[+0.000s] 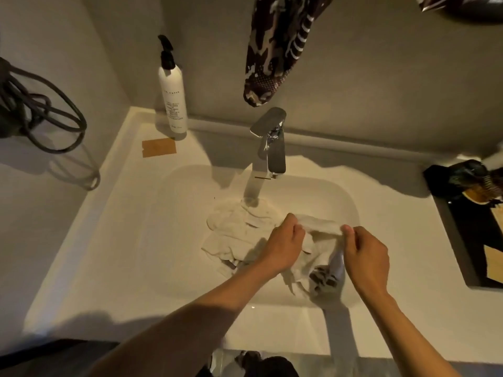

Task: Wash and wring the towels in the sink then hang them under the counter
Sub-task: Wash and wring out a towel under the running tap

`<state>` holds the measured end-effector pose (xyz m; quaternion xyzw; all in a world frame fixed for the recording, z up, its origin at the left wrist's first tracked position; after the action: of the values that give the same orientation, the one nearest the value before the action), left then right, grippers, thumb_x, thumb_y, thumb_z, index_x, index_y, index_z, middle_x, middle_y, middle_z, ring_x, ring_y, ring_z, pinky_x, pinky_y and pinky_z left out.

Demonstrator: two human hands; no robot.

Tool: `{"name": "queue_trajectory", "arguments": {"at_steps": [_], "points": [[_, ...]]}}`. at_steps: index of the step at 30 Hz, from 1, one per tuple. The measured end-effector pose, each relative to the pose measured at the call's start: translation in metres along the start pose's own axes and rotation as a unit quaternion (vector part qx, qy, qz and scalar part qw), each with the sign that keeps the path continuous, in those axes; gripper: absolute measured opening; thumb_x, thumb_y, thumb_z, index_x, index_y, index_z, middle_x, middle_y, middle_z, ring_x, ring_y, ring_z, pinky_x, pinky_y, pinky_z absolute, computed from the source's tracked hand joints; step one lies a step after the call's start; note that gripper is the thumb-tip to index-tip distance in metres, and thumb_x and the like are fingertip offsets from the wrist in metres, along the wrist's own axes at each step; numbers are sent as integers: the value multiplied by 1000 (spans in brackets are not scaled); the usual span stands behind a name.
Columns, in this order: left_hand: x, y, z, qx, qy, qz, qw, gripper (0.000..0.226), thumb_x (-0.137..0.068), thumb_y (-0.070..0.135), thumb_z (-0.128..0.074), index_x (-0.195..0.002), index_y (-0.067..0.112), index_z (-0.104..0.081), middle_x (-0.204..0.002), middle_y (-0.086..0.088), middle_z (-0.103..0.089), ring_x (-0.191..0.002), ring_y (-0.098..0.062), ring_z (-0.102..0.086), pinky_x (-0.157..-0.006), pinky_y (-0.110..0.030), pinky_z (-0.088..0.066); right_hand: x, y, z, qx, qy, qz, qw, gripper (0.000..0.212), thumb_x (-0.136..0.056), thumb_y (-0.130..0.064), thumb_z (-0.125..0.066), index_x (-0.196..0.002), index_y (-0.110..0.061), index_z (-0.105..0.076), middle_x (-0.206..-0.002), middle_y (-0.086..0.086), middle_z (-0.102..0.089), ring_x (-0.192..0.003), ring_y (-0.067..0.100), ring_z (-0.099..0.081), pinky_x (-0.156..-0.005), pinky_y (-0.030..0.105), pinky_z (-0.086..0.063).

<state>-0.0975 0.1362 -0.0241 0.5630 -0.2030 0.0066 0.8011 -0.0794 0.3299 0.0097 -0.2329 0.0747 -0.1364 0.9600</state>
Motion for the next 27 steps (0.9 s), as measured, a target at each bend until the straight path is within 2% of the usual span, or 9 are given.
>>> {"name": "queue_trajectory", "arguments": {"at_steps": [3,5,8,11,14,17,21,24,27], "points": [[-8,32,12,113,22,12,993,19,-104,22,-36,-90,13,-44,-71,-4,-57,-58,-17,-62,-61,-32,-46,-11,15,-6,-35,-17,-80,996,46,-106,-36,-39,-73,-12,-60,-71,3,-64,-67,27,-58,-58,31,-37],[-13,52,30,94,13,-13,995,20,-101,20,-41,-81,18,-44,-68,0,-54,-54,-12,-57,-62,-35,-50,-25,6,5,-94,19,-73,993,39,-107,-31,-39,-83,-10,-62,-81,7,-64,-74,27,-58,-65,32,-38],[-11,105,46,25,-8,-95,995,24,-97,20,-46,-73,19,-43,-62,4,-45,-56,-13,-44,-59,-33,-40,-29,-49,20,-235,31,73,969,25,-104,-33,-41,-94,-17,-57,-92,4,-60,-86,24,-59,-72,26,-43],[-10,178,52,62,2,-162,985,21,-86,26,-44,-67,21,-38,-63,6,-36,-60,-12,-34,-61,-33,-32,-15,-87,6,-300,-51,160,939,22,-95,-33,-51,-117,-37,-49,-107,-5,-58,-98,7,-58,-82,15,-46],[-10,231,68,95,10,-224,970,21,-85,21,-42,-66,22,-34,-67,6,-32,-60,-5,-30,-60,-24,-32,-24,-88,-16,-334,-122,56,933,9,-95,-19,-57,-99,-26,-61,-89,-12,-67,-79,2,-63,-70,28,-53],[-4,245,103,156,32,-231,960,23,-94,19,-46,-71,14,-44,-69,-5,-40,-60,-13,-42,-55,-23,-40,-48,-94,23,-422,-41,-18,906,20,-99,-15,-51,-90,-22,-68,-85,-6,-70,-72,-3,-62,-67,24,-50],[-2,195,144,200,70,-157,965,28,-106,24,-43,-99,1,-56,-81,-17,-59,-66,-23,-57,-63,-34,-47,-79,-151,98,-461,-49,63,884,29,-99,-11,-51,-92,-34,-67,-89,-17,-69,-77,-8,-63,-71,12,-49],[1,121,145,190,119,-43,974,30,-105,26,-44,-88,7,-60,-79,-14,-65,-64,-22,-58,-62,-31,-50,-85,-184,119,-398,-134,102,902,19,-94,-13,-54,-79,-11,-67,-73,-1,-67,-63,9,-58,-59,29,-49],[8,37,113,316,138,117,931,43,-97,54,-51,-100,14,-65,-109,-13,-67,-96,-29,-67,-85,-45,-58,-68,-212,113,-379,-250,157,877,21,-89,-15,-61,-83,4,-65,-66,14,-65,-55,25,-59,-52,40,-47]]}}
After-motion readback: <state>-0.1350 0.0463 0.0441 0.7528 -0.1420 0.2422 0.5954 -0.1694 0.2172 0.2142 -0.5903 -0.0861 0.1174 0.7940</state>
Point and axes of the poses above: each hand's wrist, its own x-axis away from the middle knuckle, its own z-axis out of the back of the hand, y = z × x, the point moved 9 cm from there along -x, towards the middle knuckle
